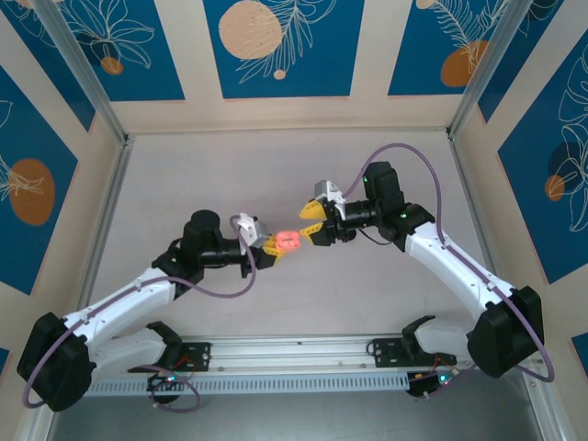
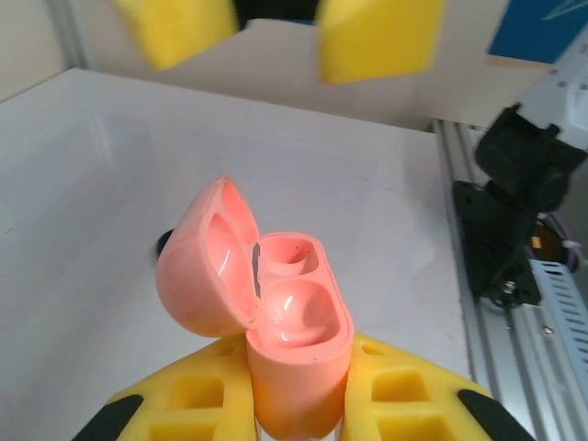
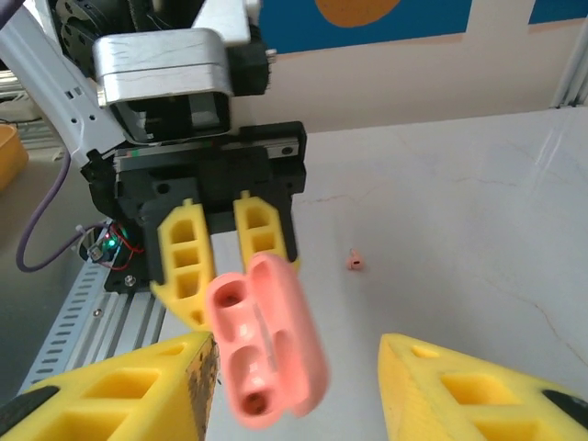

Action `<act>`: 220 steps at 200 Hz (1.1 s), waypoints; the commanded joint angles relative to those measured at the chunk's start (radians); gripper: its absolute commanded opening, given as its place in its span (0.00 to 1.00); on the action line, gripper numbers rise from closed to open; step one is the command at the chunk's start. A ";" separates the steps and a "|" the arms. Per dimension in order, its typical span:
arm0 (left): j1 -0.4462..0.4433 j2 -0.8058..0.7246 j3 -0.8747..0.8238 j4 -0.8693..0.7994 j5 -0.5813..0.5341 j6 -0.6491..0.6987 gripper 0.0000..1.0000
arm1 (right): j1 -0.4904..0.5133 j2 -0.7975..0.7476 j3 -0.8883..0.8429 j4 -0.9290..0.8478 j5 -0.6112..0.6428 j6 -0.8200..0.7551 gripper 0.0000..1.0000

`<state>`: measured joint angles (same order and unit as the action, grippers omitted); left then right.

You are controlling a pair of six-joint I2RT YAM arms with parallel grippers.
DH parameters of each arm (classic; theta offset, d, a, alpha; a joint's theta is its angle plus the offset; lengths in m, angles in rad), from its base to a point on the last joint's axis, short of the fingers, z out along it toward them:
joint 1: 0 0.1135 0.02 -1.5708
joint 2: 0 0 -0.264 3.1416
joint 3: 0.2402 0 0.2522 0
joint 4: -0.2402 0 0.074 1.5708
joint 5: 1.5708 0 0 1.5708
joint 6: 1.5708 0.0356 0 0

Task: Insert the wireless bluetooth earbuds into the charging case

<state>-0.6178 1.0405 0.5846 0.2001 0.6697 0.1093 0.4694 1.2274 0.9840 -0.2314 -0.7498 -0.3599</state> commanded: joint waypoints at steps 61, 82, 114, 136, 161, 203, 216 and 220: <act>0.228 -0.104 -0.064 -0.069 -0.246 -0.250 0.19 | 0.096 0.181 0.323 -0.368 0.345 0.391 0.49; 0.292 -0.131 -0.084 -0.107 -0.299 -0.297 0.20 | 0.129 0.257 0.400 -0.418 0.409 0.566 0.49; 0.401 -0.159 -0.130 -0.124 -0.318 -0.364 0.20 | 0.229 0.378 0.477 -0.433 0.478 0.690 0.49; 0.500 -0.154 -0.141 -0.148 -0.290 -0.392 0.20 | 0.301 0.471 0.526 -0.415 0.505 0.671 0.49; 0.610 -0.144 -0.144 -0.162 -0.247 -0.420 0.20 | 0.344 0.598 0.606 -0.379 0.510 0.719 0.49; 0.714 -0.120 -0.158 -0.160 -0.272 -0.447 0.20 | 0.401 0.824 0.727 -0.253 0.598 0.856 0.50; 0.733 -0.100 -0.164 -0.148 -0.274 -0.457 0.20 | 0.419 0.898 0.786 -0.237 0.618 0.860 0.50; 0.738 -0.095 -0.164 -0.145 -0.274 -0.460 0.20 | 0.424 0.925 0.805 -0.237 0.624 0.858 0.50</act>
<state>0.0830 0.9207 0.4416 0.0406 0.3912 -0.3149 0.8654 2.0453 1.6924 -0.5213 -0.1802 0.4332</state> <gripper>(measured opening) 0.205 0.501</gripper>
